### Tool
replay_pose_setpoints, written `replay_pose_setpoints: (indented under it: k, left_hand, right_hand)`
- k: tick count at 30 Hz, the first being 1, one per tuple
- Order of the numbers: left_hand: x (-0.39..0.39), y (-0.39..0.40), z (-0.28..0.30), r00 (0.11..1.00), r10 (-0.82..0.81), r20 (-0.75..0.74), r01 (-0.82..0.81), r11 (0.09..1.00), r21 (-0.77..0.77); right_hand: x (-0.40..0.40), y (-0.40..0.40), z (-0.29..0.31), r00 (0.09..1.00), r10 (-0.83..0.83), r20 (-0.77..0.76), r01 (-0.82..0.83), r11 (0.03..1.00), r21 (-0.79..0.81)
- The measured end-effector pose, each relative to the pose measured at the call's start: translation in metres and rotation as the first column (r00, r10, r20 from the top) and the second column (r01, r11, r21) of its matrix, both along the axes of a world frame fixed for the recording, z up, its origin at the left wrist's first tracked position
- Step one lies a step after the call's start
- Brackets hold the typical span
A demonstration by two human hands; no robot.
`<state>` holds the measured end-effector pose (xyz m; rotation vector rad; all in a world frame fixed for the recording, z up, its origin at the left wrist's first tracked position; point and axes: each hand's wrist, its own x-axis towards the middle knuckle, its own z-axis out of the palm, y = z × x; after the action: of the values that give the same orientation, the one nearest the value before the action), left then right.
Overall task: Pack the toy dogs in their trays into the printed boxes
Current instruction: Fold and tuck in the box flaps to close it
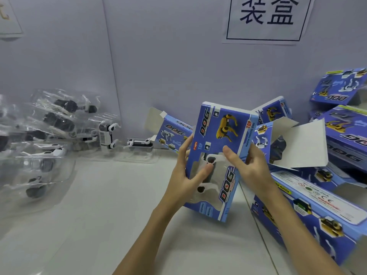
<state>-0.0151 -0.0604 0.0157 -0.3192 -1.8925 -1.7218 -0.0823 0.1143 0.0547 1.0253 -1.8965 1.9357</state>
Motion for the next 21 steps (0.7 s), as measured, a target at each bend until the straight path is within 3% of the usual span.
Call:
replay_pose_setpoints:
  k: [4,10,15,21]
  left_hand:
    - [0.003,-0.004,0.005,1.000,-0.011,0.003,0.011,1.000,0.014]
    - [0.007,0.003,0.011,0.997,-0.075,-0.022,0.076,0.993,0.090]
    - [0.009,0.005,0.006,0.994,-0.075,0.074,0.072,0.997,0.036]
    - [0.014,0.008,0.014,0.997,-0.061,0.056,0.059,0.997,0.045]
  right_hand:
    - [-0.001,0.003,-0.003,0.996,0.086,0.002,-0.086,0.995,0.056]
    - [0.013,-0.008,0.002,0.992,0.002,-0.127,-0.005,1.000,-0.017]
    - [0.007,-0.007,-0.018,0.998,-0.002,-0.059,0.001,1.000,-0.021]
    - [0.011,-0.001,-0.017,1.000,-0.009,-0.030,0.007,0.998,-0.061]
